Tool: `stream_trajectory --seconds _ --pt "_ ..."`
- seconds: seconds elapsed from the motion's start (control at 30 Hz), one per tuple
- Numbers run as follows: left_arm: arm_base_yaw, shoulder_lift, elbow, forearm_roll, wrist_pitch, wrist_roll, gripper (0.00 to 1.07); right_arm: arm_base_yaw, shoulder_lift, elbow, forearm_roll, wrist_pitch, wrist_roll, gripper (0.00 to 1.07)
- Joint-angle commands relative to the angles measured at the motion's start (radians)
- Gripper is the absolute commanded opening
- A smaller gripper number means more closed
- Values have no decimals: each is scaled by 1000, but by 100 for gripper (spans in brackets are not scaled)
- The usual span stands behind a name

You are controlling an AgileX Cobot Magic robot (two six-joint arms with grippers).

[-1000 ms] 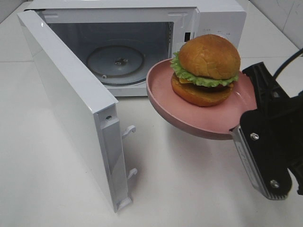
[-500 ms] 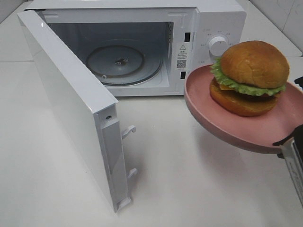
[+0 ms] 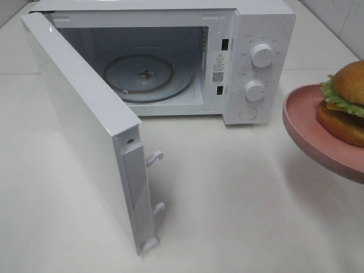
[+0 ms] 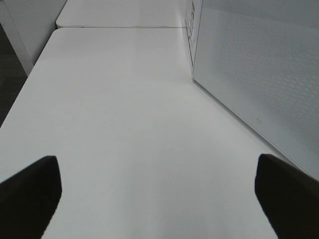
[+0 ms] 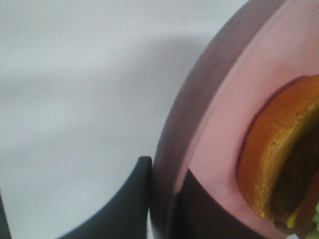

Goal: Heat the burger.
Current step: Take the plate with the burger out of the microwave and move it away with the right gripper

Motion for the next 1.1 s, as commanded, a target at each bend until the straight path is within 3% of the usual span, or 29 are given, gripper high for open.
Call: stream_trajectory --seconds 0.03,0.43,0.83,1.1 --pt "2 -21 2 -3 -3 0 98 -2 -14 -7 -72 -16 41 0" --pt "2 -21 2 -3 -3 0 98 -2 -14 -7 -157 159 365 0" --pt "2 -21 2 -3 -3 0 98 -2 -6 -7 -230 206 603 0" --pt "2 -21 2 -3 -3 0 98 -2 130 -9 -248 232 761 0"
